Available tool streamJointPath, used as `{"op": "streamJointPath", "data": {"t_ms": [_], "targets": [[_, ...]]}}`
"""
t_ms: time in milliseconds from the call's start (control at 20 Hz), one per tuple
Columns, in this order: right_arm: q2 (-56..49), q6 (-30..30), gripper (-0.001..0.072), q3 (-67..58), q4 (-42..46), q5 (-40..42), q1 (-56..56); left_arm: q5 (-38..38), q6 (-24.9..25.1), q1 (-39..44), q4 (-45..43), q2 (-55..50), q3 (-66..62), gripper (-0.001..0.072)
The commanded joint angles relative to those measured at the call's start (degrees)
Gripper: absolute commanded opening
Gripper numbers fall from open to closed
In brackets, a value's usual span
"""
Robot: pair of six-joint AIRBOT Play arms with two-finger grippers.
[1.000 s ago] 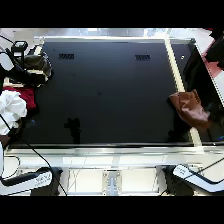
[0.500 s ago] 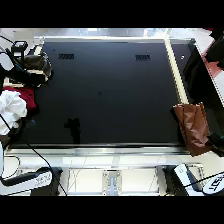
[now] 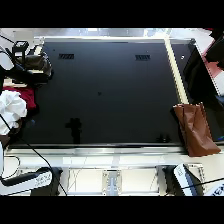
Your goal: Fold the shirts.
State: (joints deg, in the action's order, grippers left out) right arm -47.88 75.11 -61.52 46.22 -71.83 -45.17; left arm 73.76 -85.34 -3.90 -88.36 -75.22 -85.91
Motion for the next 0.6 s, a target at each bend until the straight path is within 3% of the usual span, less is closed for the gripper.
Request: {"op": "streamJointPath", "data": {"t_ms": [0, 250, 550], "targets": [[0.2, -10.2, 0.0381, -1.6, -7.8, 4.1, 18.6, -0.1, 0.0, 0.0, 3.7, 0.0, 0.0, 0.0015], [-1.3, -10.2, 0.0380, -1.6, 5.7, 6.1, 40.4, -0.1, -1.3, 0.0, 6.2, 0.0, 0.0, 0.0015], [-2.7, -5.9, 0.0380, -1.6, 8.6, 5.9, 45.3, -0.1, -1.3, 0.0, 6.1, 0.0, 0.0, 0.0015]]}}
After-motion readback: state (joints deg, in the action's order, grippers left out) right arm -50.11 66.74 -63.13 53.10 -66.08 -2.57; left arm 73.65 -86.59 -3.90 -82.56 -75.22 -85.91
